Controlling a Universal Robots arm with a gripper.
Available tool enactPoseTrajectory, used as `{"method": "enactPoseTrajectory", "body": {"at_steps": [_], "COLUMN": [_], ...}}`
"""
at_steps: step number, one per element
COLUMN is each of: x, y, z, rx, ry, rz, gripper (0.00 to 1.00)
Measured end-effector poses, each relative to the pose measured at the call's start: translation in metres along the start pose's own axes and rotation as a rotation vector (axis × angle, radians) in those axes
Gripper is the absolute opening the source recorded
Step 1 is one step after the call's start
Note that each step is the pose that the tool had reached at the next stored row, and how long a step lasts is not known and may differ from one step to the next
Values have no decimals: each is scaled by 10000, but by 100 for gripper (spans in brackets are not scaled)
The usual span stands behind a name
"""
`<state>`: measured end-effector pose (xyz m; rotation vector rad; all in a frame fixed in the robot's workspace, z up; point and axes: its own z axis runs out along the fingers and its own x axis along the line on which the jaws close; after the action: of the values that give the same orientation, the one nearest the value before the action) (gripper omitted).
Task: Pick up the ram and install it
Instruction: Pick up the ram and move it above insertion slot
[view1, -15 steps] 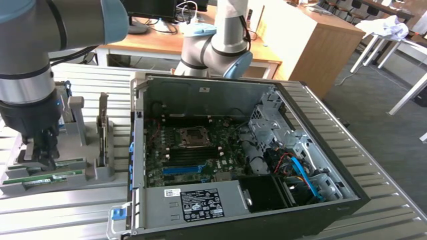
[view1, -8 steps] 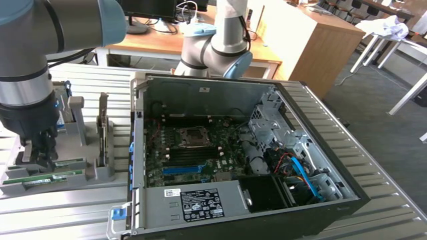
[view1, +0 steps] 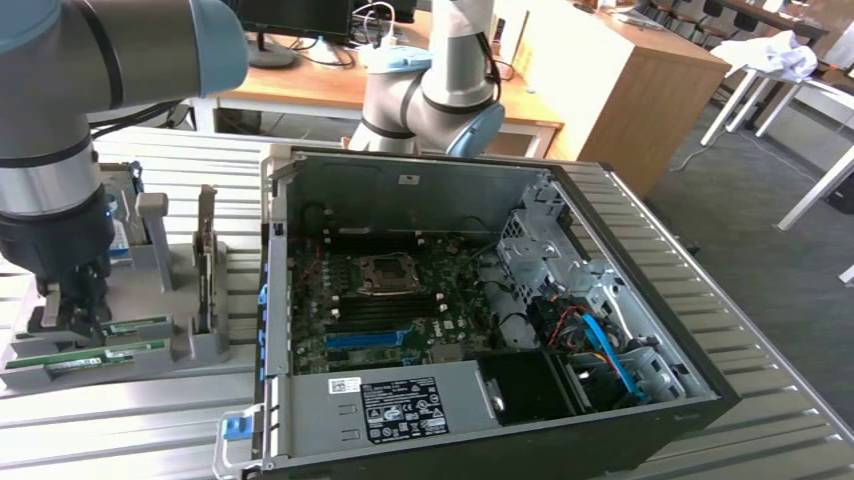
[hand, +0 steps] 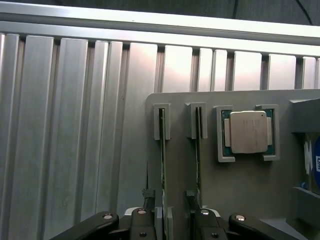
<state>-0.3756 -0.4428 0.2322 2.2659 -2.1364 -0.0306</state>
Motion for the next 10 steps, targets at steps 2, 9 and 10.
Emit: {"method": "enactPoseTrajectory", "body": {"at_steps": [2, 9, 10], "x": [-1, -4, -4], "y": [15, 69, 75], "z": [7, 32, 35], "rx": [0, 1, 1], "ry": [2, 8, 8], "rz": [-64, -217, -225], "gripper": [36, 36, 36]}}
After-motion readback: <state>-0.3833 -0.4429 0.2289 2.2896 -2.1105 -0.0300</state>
